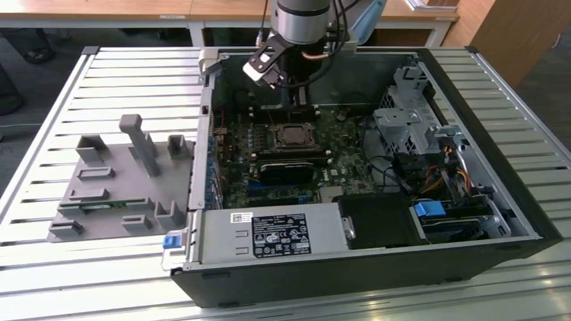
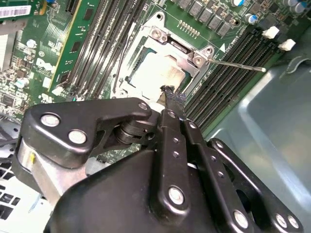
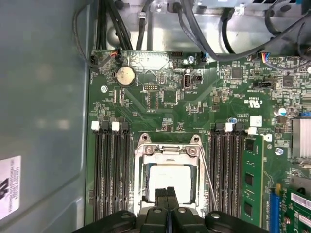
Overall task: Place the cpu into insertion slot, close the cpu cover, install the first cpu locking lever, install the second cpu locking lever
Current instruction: 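Install the first cpu locking lever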
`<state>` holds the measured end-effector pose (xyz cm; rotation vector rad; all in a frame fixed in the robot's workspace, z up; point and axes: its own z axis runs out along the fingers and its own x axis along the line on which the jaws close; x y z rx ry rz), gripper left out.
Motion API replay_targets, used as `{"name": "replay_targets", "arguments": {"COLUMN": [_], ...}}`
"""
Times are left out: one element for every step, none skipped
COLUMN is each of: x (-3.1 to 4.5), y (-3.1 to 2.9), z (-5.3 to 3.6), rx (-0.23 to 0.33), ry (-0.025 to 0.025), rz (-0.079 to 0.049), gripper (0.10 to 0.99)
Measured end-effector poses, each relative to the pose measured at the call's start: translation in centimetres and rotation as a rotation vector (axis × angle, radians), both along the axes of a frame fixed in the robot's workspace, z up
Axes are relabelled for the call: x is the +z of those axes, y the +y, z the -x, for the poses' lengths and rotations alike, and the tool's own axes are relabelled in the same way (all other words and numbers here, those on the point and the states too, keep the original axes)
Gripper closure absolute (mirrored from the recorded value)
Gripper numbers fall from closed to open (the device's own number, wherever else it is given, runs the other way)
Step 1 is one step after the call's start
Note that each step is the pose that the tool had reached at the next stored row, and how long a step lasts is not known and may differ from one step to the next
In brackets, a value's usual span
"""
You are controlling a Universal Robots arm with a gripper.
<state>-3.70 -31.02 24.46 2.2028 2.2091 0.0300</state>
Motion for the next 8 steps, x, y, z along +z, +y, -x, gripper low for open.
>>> {"name": "replay_targets", "arguments": {"x": [0.16,0.33,0.52,1.05,1.23,1.41,1.62,1.81], "y": [0.0,0.0,0.0,0.0,0.0,0.0,0.0,0.0], "z": [0.0,0.0,0.0,0.0,0.0,0.0,0.0,0.0], "rx": [0.0,0.0,0.0,0.0,0.0,0.0,0.0,0.0], "ry": [0.0,0.0,-0.0001,0.0,0.0,0.0,0.0,0.0], "rz": [0.0,0.0,0.0,0.0,0.0,0.0,0.0,0.0], "gripper": [0.98,0.98,0.98,0.98,0.98,0.98,0.98,0.98]}}
